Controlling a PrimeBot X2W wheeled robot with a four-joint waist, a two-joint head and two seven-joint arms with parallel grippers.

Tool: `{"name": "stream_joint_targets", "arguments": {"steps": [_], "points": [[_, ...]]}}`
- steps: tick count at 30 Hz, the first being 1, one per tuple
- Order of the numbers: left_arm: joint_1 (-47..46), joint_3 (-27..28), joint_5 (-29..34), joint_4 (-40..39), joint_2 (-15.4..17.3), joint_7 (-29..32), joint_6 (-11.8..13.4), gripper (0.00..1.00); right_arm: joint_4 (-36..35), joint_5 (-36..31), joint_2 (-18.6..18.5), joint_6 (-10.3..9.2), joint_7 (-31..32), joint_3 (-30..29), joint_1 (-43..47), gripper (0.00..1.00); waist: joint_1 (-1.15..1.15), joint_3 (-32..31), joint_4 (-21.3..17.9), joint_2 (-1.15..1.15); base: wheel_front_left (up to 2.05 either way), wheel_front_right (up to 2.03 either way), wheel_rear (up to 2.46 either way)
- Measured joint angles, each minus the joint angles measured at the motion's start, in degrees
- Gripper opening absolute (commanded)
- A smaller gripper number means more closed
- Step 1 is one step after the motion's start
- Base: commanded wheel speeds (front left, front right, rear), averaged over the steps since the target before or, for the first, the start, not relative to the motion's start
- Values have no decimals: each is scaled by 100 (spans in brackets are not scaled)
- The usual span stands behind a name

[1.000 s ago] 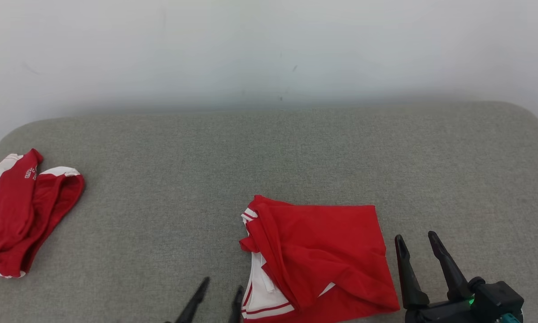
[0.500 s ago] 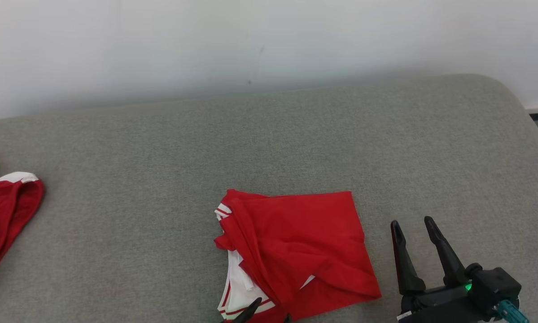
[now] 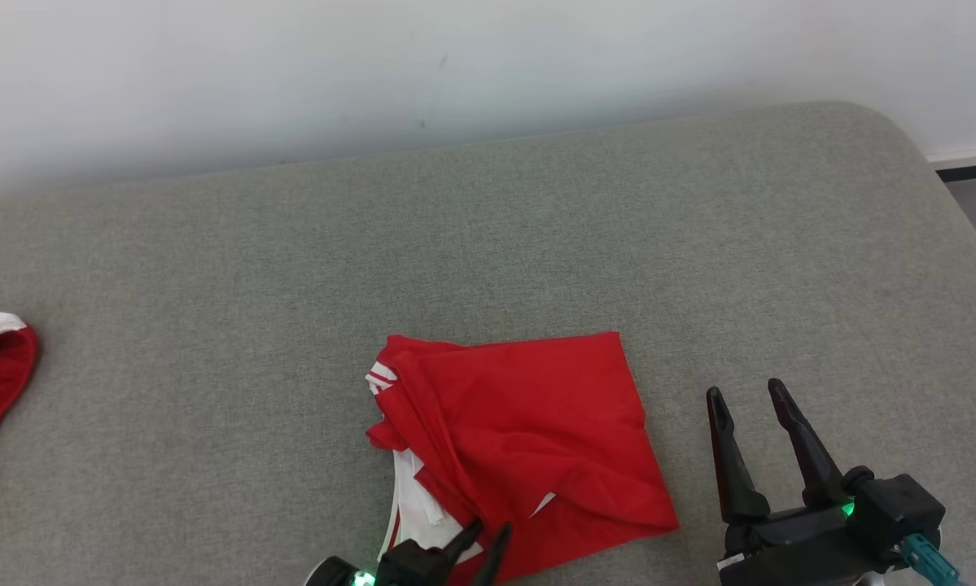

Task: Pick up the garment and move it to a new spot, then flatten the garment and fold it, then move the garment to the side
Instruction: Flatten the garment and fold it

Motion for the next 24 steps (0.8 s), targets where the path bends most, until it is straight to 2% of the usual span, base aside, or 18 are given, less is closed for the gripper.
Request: {"name": "stream_joint_targets", "arguments": {"steps": [6, 15, 24], "points": [[-3, 183, 11, -322, 22, 0, -1, 0, -15, -10, 1, 0, 0, -85, 37, 100, 0, -31, 114, 0, 0, 0, 0], [397, 289, 138, -867, 375, -1, -1, 0, 30, -24, 5, 0, 0, -148, 165, 100, 0, -166, 372, 0, 0, 0, 0], [656, 375, 57, -817, 428, 0, -1, 0, 112, -23, -20, 0, 0, -137, 216, 100, 0, -306, 526, 0, 0, 0, 0]]}}
